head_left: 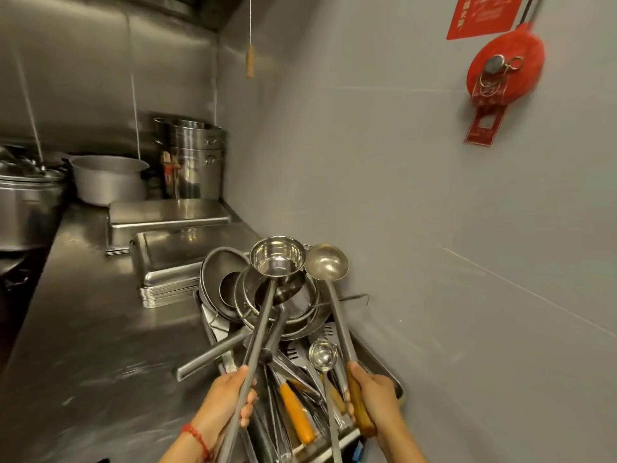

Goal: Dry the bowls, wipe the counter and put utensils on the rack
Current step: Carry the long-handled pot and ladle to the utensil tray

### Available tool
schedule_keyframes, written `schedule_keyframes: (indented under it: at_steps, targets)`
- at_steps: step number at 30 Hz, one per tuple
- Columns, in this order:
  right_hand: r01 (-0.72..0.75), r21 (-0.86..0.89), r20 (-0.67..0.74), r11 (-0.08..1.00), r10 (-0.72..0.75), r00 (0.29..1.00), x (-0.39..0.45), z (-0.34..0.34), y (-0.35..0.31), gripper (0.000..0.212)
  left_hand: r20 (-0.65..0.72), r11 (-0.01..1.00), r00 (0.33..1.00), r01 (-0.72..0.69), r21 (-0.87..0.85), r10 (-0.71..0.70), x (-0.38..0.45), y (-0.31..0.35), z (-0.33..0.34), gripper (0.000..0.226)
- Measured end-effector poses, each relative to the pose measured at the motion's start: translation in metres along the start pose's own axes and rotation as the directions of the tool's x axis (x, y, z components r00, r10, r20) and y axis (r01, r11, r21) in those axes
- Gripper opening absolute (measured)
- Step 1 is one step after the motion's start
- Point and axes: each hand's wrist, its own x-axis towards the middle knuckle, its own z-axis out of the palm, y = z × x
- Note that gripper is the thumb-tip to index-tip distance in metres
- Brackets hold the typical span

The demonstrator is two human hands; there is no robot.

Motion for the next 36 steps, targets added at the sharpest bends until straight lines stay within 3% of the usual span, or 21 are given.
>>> schedule_keyframes:
  at_steps: [21,36]
  targets:
    - [0.013,0.006,0.104,1.000,-0.013,0.995,0.046,-0.026,0.048,0.038,-0.111,0.988,0.993,-0.026,0.152,0.043,0.022,-0.064,0.001,0.032]
    - [0.014,-0.035,0.114,0.999,-0.010,0.993,0.044,-0.001,0.093,0.036,-0.024,0.973,1.000,-0.012,0.229,0.018,0.022,-0.086,-0.002,0.021]
